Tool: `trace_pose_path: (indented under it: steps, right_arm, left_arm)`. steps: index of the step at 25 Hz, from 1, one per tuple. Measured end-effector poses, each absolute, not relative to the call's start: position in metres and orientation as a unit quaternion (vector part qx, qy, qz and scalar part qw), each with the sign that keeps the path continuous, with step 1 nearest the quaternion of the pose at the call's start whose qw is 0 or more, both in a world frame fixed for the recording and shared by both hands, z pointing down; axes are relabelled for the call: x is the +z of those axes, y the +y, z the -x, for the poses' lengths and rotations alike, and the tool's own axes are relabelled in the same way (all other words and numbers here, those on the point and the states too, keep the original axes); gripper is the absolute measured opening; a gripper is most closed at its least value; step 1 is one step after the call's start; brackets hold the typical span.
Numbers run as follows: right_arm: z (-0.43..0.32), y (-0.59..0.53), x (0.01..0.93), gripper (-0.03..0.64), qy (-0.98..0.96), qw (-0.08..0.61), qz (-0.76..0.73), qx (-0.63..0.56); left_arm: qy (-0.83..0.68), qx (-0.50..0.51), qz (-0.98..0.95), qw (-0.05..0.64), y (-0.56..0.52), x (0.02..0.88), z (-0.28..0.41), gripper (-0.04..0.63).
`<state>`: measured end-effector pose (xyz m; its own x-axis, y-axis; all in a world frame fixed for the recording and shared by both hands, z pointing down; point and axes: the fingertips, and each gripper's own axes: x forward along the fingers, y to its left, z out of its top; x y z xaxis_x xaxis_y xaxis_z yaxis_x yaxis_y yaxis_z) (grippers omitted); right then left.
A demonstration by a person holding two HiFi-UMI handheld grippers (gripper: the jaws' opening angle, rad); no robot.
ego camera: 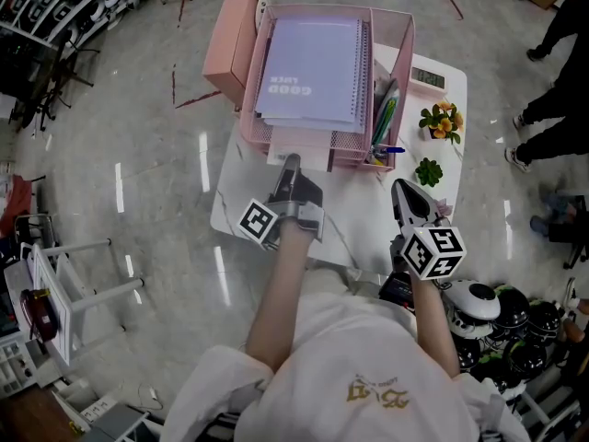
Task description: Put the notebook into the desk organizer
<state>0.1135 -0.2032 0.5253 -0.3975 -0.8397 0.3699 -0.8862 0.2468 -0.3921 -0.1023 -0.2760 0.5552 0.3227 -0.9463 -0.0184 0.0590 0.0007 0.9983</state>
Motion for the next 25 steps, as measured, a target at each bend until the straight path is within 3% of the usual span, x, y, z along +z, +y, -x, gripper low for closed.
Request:
trace_pose_path:
  steps: [9, 14, 16, 21, 25]
  right_arm:
    - [-0.115, -0.202, 0.526, 0.008, -0.786, 0.043, -0.549, 0.28]
    - [-0.114, -0.201, 0.528, 0.008, -0.787, 0.043, -0.548, 0.279]
    - [-0.113, -0.2, 0.526, 0.008, -0.788, 0.043, -0.548, 0.278]
    - [-0.112, -0.196, 0.523, 0.008, -0.79, 0.042, -0.547, 0.275]
    - [-0.11, -0.192, 0.519, 0.008, -0.792, 0.038, -0.545, 0.271]
  left_arm:
    - [-0.4, -0.419, -0.568, 0.584, -0.277, 0.554, 0.101, 0.032]
    - [-0.407, -0.404, -0.58, 0.578, -0.278, 0.552, 0.1, 0.085]
    - [-0.414, -0.399, -0.577, 0.58, -0.277, 0.555, 0.102, 0.159]
    - [-0.442, -0.371, -0.585, 0.57, -0.27, 0.565, 0.11, 0.268]
    - [-0.468, -0.323, -0.624, 0.535, -0.258, 0.566, 0.111, 0.231]
